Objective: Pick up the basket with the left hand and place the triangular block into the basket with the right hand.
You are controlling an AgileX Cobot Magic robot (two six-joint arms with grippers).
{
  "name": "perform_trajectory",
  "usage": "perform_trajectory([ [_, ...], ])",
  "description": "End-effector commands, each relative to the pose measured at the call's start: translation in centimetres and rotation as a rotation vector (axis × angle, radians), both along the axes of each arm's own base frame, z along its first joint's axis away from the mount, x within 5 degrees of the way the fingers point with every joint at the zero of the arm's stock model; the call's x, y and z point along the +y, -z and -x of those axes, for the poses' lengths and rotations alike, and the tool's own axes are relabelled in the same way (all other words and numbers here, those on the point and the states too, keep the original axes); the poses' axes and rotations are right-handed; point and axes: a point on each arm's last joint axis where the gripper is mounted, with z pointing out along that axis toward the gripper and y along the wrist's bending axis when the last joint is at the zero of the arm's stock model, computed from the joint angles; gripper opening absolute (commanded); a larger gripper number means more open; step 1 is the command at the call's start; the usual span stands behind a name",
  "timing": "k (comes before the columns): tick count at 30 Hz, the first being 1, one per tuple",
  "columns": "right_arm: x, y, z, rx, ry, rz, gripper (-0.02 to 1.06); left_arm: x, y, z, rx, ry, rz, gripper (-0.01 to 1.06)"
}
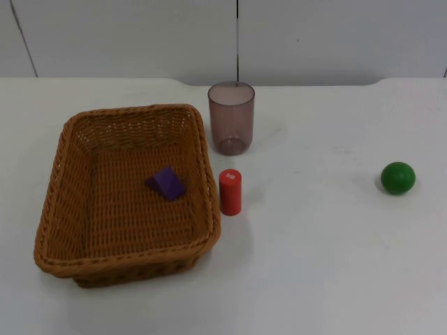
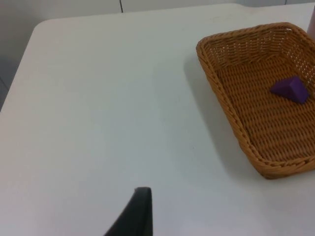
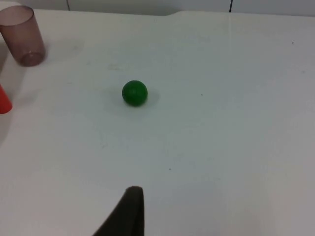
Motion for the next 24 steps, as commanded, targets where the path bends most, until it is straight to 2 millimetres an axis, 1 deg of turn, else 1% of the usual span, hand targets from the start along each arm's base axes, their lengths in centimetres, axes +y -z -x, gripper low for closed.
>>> perform_trajectory([
  [1,0.18,-0.05,-0.03,-0.011,0.002,-0.033,1.05,0.03,0.04,-0.04,-0.008,0.0,0.005,1.05],
  [19,0.24,-0.05,-0.02,-0.011,-0.011,-0.024,1.05,0.03,0.04,-0.04,-0.008,0.0,0.005,1.05],
  [22,0.24,-0.05,-0.02,-0.011,-0.011,-0.024,1.05,0.4,0.03,-0.05,-0.009,-0.055,0.019,1.05],
  [24,0.24,-0.05,-0.02,-0.011,-0.011,-0.024,1.05,0.41,0.03,-0.05,-0.009,-0.058,0.021,1.05],
])
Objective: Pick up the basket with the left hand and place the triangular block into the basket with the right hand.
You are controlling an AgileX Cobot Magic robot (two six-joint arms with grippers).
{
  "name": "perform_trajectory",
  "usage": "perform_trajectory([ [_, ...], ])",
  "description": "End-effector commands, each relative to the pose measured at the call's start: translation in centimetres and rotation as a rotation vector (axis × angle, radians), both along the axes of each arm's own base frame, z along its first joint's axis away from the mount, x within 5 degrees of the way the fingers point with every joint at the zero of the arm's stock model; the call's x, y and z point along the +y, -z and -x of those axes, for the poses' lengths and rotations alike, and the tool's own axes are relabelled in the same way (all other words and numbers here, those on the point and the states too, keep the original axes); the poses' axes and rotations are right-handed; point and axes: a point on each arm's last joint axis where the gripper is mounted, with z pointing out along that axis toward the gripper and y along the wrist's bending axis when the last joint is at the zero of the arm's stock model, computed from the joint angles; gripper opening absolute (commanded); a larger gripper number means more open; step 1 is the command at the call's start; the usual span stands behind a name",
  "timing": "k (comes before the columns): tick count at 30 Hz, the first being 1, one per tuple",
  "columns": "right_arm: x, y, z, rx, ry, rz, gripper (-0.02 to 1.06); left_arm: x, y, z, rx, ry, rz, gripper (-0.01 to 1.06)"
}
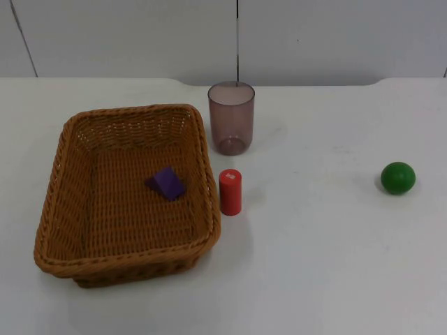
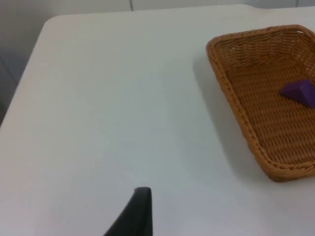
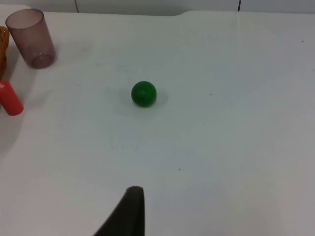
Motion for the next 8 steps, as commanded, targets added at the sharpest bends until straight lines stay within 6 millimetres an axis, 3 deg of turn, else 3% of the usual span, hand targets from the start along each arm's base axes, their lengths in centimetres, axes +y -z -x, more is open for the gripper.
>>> perform_trajectory([
  [1,0.01,-0.06,-0.03,-0.013,0.003,0.003,1.05,0.11,0.03,-0.04,-0.009,-0.016,0.013,1.05],
  [8,0.01,-0.06,-0.03,-0.013,0.003,0.003,1.05,0.0,0.04,-0.04,-0.009,0.005,0.0,1.05],
])
